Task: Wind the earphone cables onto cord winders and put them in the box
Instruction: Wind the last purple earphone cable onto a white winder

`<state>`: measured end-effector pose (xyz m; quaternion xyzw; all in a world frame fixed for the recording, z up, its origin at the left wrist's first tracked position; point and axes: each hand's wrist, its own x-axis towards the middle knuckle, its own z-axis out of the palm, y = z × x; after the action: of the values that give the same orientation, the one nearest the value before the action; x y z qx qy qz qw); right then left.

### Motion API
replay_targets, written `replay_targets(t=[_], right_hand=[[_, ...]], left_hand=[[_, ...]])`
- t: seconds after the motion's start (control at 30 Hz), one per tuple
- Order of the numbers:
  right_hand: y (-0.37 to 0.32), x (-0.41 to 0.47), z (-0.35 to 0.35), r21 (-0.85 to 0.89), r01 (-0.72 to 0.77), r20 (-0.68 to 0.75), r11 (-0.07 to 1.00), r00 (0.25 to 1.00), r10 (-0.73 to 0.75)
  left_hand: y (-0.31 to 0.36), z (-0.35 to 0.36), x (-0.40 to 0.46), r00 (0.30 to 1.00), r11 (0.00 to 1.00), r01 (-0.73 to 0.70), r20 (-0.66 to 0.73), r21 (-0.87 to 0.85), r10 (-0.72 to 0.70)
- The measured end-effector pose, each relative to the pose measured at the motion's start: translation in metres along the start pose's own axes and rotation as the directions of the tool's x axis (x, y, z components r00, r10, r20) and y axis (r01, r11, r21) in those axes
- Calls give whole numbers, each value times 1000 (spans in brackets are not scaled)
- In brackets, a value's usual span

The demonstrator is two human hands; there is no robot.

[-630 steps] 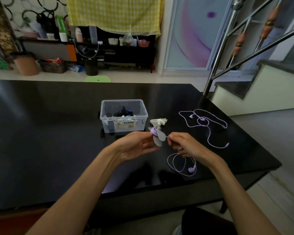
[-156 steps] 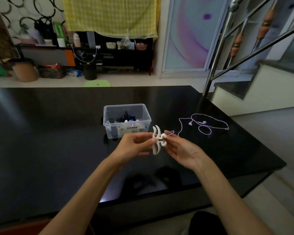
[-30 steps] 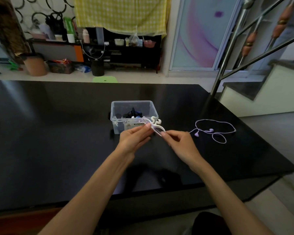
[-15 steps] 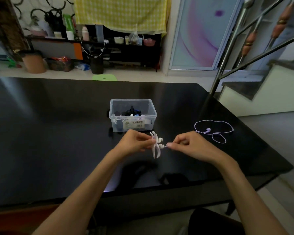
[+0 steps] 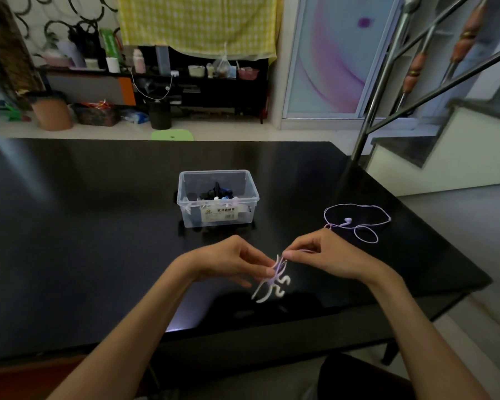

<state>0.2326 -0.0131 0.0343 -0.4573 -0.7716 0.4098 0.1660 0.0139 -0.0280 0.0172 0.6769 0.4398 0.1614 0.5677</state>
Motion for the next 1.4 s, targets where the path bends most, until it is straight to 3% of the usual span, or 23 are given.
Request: replay_targets(t=[0.13,0.23,0.3,0.37,0.5,0.67,0.77,0.87,0.93,1.03,1.1,1.17,1.3,1.4], right_hand=[[-3,-1,-2,150,-119,185,981,979,91],[2,-2,-8,339,-195,332,921,940,76],[7,-2,-9,383,-225,358,896,930,81],[16,1,-5,398,-257,309,881,941,135],[19,12,8,481,-145,-12,865,985,172],[7,34,35,259,32,-344,965,937,61],[-3,38,43,92,-4,-339,996,940,35],[-11,33,44,30,14,-263,999,965,-6],[-13,27,40,-12,29,-252,1000,967,-31],[-14,20,28,5,65,-297,998,953,-60],[-14,16,20,33,94,-320,995,944,-78],[-13,15,15,74,131,-329,989,939,-100],[-9,11,12,83,125,-286,989,953,-96],[-3,7,5,113,78,-293,991,955,-42]], left_hand=[[5,-4,-7,998,998,-56,12,-13,56],[9,-4,-10,991,991,-131,30,-15,131],[11,-3,-11,982,982,-180,51,-63,183],[15,-3,-12,979,967,-200,4,-159,204],[14,3,-2,960,925,-238,-218,-295,177],[7,14,15,857,778,-275,-511,-565,-68],[4,11,19,781,664,-343,-594,-664,-192],[2,9,19,705,624,-409,-665,-666,-248],[0,6,18,646,672,-418,-720,-611,-253],[-11,-3,18,571,904,-267,-811,-333,-130],[-16,-6,16,603,993,-101,-798,-57,16],[-17,-6,16,710,996,-23,-700,86,77],[-3,4,15,951,994,-46,-300,101,75],[1,7,11,993,997,-61,-100,53,66]])
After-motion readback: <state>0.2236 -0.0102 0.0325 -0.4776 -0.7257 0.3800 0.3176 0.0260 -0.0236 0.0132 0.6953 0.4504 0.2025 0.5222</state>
